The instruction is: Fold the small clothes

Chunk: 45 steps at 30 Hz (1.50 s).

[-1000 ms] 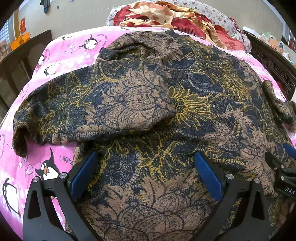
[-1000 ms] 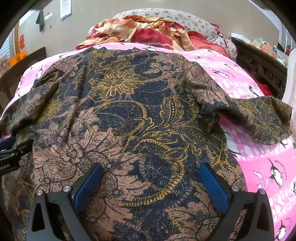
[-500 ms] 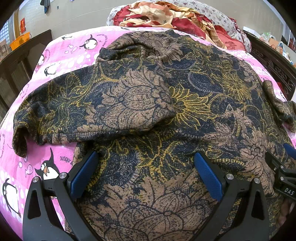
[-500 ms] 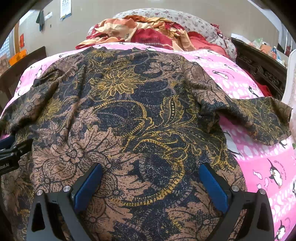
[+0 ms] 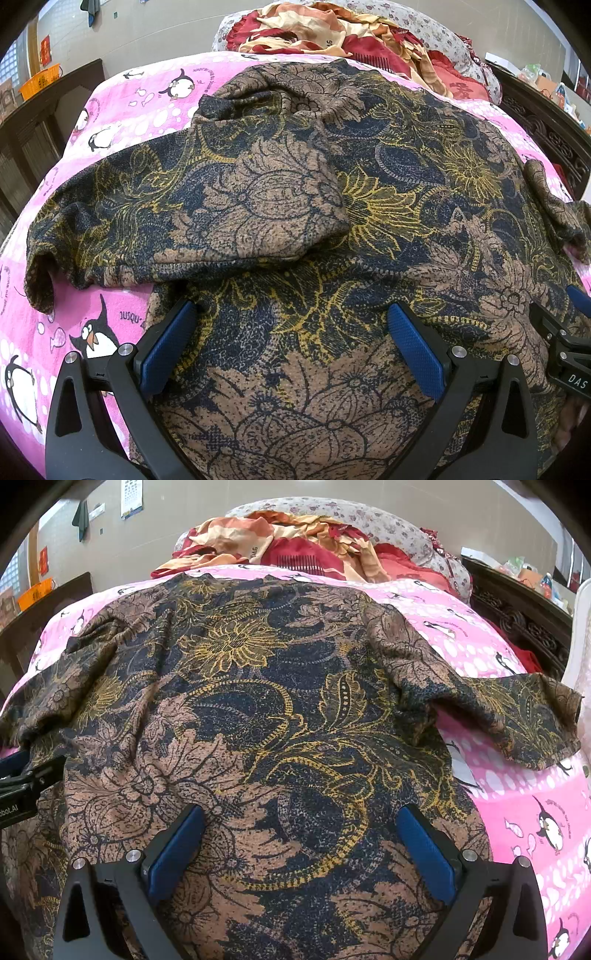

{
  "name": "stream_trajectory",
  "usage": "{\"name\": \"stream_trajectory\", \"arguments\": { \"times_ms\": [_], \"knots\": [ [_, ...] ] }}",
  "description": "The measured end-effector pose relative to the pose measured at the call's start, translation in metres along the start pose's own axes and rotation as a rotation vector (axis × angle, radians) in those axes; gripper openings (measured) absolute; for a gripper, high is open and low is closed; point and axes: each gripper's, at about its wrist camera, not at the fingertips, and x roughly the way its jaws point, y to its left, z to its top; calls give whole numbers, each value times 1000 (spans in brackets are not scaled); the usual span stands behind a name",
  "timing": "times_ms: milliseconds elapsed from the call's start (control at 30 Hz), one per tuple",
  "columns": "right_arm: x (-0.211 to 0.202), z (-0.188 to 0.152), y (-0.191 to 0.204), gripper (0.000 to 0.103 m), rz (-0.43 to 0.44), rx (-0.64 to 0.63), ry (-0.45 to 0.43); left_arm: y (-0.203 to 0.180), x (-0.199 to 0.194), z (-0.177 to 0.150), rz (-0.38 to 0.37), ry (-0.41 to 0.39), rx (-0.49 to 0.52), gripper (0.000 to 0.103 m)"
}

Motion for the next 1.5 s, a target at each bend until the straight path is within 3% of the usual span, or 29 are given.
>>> {"name": "stream_trajectory", "arguments": {
  "times_ms": [1267, 1400, 1500],
  "knots": [
    [1, 0, -1, 103, 6, 2, 3, 2, -2, 1, -20, 21, -17, 103],
    [0, 0, -1, 103, 5, 2, 4, 28, -40, -7, -111, -1, -98, 103],
    [1, 0, -1, 103, 4, 0, 3, 67, -70, -8, -106, -68, -174, 103]
  ]
}}
